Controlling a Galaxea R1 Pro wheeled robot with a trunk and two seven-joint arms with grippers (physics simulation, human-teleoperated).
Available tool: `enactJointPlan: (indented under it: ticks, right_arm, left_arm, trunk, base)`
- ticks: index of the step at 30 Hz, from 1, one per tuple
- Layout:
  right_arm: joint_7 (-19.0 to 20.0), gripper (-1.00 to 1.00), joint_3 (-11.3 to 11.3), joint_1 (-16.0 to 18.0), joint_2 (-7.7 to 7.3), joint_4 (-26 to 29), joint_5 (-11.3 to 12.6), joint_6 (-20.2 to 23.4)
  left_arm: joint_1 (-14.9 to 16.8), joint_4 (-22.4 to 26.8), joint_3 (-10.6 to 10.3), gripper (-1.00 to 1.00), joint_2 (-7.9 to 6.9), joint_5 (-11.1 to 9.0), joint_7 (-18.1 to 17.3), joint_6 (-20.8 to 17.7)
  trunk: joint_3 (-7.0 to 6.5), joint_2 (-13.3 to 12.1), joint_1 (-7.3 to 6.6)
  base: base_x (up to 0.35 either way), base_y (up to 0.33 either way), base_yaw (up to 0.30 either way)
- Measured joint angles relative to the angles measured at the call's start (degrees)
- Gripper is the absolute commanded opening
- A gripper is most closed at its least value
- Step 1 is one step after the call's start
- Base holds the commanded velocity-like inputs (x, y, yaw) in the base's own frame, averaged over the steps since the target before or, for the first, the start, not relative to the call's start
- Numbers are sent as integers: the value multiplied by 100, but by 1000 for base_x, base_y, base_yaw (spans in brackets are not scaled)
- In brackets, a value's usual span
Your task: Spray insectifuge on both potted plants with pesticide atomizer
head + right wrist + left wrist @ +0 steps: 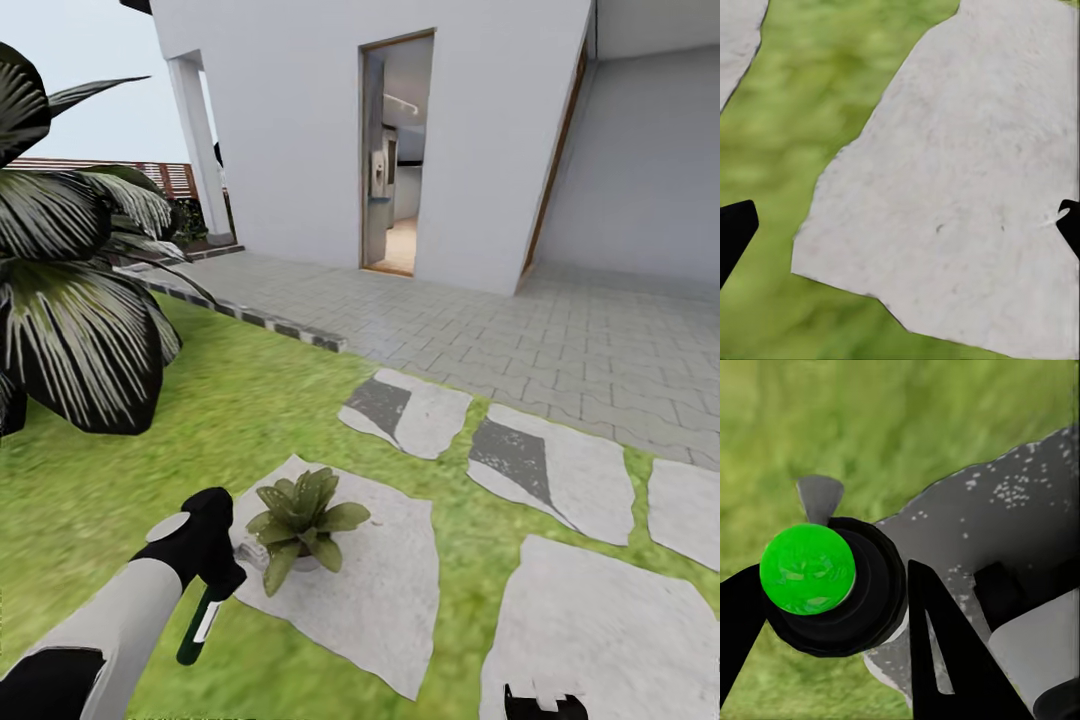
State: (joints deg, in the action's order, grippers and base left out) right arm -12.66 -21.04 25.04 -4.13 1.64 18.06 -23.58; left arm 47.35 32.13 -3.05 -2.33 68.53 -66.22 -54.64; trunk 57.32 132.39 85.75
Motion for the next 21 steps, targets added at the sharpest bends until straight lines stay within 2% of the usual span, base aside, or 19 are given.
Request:
enactJointPlan:
  ticks: [4, 10, 14, 17, 21]
  right_arm:
    - [0, 100, 0, 1, 1, -1, -1, 0]
    - [1, 100, 0, -1, 0, 1, 1, 1]
    - [2, 100, 1, -1, 0, 2, 1, 3]
    - [2, 100, 1, -1, 0, 1, 1, 3]
    - [2, 100, 1, -1, 0, 1, 1, 3]
  left_arm:
    - [-261, 52, 1, -100, 3, -201, 6, -2]
    - [-298, 65, 66, -100, 17, -218, 1, 3]
    - [-299, 64, 64, -100, 11, -217, -4, 2]
    - [-307, 13, 47, -100, -19, -215, -4, 5]
    - [-546, -12, 245, -100, -66, -249, -16, 27]
  trunk:
    - [0, 0, 0]
    - [0, 0, -3]
    - [0, 0, -2]
    - [0, 0, 0]
    - [0, 0, 0]
  base:
    - [0, -276, 228]
    - [142, -216, 33]
    - [205, -51, 33]
    - [34, -6, 219]
    - [3, 0, 228]
